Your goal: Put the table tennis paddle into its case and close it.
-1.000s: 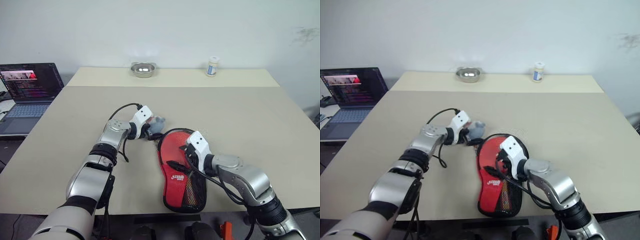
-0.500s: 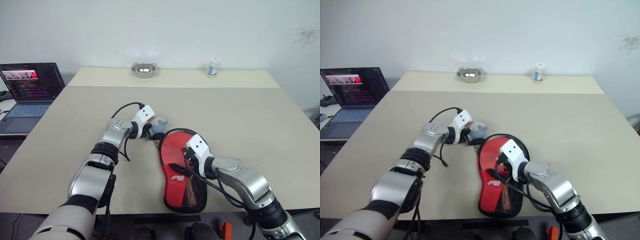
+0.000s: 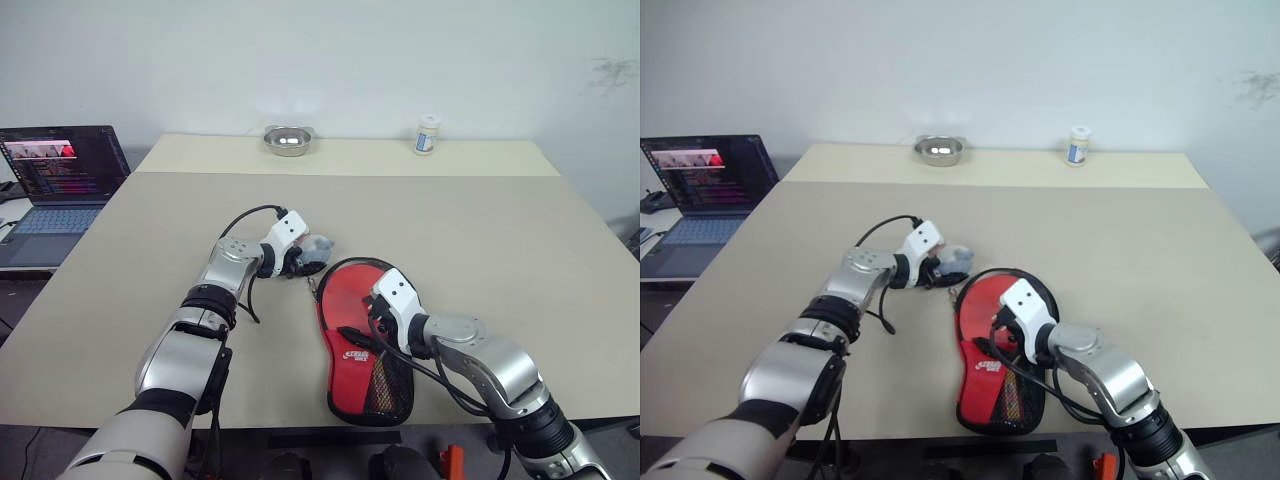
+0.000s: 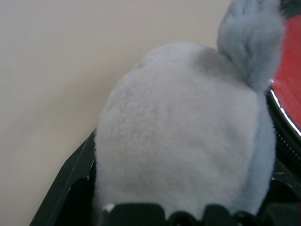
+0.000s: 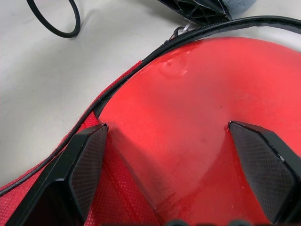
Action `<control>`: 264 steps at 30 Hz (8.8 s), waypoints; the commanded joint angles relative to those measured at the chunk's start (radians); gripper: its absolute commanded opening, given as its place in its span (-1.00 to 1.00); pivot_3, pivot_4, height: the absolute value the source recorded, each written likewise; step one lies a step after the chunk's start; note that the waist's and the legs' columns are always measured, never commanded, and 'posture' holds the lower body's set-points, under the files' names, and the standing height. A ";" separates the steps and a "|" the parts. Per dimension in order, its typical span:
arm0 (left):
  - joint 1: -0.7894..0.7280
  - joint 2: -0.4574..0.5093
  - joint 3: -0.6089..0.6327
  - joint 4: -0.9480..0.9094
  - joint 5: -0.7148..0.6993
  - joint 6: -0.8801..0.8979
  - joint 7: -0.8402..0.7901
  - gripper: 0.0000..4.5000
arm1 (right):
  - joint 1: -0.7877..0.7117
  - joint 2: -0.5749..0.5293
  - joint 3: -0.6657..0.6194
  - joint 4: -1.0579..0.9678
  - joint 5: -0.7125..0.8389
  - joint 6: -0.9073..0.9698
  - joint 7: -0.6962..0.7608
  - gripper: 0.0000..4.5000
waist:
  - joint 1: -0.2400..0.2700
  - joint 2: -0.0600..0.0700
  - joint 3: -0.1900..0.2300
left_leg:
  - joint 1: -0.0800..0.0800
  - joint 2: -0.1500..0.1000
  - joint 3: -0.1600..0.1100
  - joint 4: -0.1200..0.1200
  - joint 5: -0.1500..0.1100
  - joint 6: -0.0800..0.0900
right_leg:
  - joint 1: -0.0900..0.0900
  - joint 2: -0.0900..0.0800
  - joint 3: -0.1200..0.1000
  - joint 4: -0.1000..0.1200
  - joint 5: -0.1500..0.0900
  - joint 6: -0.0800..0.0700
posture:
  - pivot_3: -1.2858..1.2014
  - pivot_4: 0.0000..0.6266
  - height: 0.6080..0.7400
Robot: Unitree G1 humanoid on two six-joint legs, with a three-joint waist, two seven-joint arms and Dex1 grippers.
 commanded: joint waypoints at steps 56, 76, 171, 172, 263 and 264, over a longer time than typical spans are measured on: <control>-0.443 -0.525 -0.517 0.295 0.750 -0.272 0.941 -0.74 | 0.234 -0.160 0.073 -0.061 -0.019 0.178 0.057 1.00 | 0.042 -0.005 -0.005 | 0.007 -0.009 -0.006 -0.002 0.000 0.001 | 0.013 -0.008 -0.005 -0.007 -0.003 0.008 | 0.03 -0.52 1.00; -0.392 -0.742 -0.450 0.269 0.611 -0.492 0.722 -0.74 | 0.204 -0.125 0.072 -0.063 -0.016 0.214 0.033 1.00 | 0.043 -0.003 -0.007 | 0.007 -0.008 -0.007 -0.002 -0.001 0.002 | 0.014 -0.012 -0.008 -0.008 -0.003 0.008 | 0.03 -0.52 1.00; 0.095 -0.309 -0.124 0.055 0.084 -0.344 -0.187 1.00 | -0.093 -0.393 -0.376 0.224 0.078 0.047 0.100 1.00 | 0.028 0.004 -0.010 | -0.002 -0.009 -0.008 0.000 0.000 0.002 | 0.003 -0.006 -0.005 -0.002 -0.001 0.003 | 0.03 -0.52 1.00; 0.098 -0.307 -0.126 0.053 0.086 -0.344 -0.189 1.00 | -0.094 -0.393 -0.366 0.229 0.073 0.043 0.106 1.00 | 0.028 0.004 -0.010 | -0.001 -0.008 -0.008 0.000 0.000 0.002 | 0.004 -0.006 -0.005 -0.002 -0.001 0.003 | 0.03 -0.52 1.00; 0.426 0.022 0.036 -0.856 -0.191 0.190 -0.159 1.00 | 0.162 -0.491 -0.486 0.329 0.229 -0.597 0.491 0.50 | 0.054 0.022 -0.011 | -0.008 -0.011 -0.021 0.000 -0.003 0.006 | 0.015 -0.012 -0.022 -0.027 0.003 0.008 | 0.03 -0.52 1.00; 0.429 0.027 0.034 -0.835 -0.185 0.180 -0.151 1.00 | 0.172 -0.488 -0.487 0.309 0.226 -0.591 0.486 0.50 | 0.054 0.022 -0.011 | -0.008 -0.012 -0.021 0.000 -0.003 0.006 | 0.015 -0.012 -0.022 -0.027 0.003 0.009 | 0.03 -0.52 1.00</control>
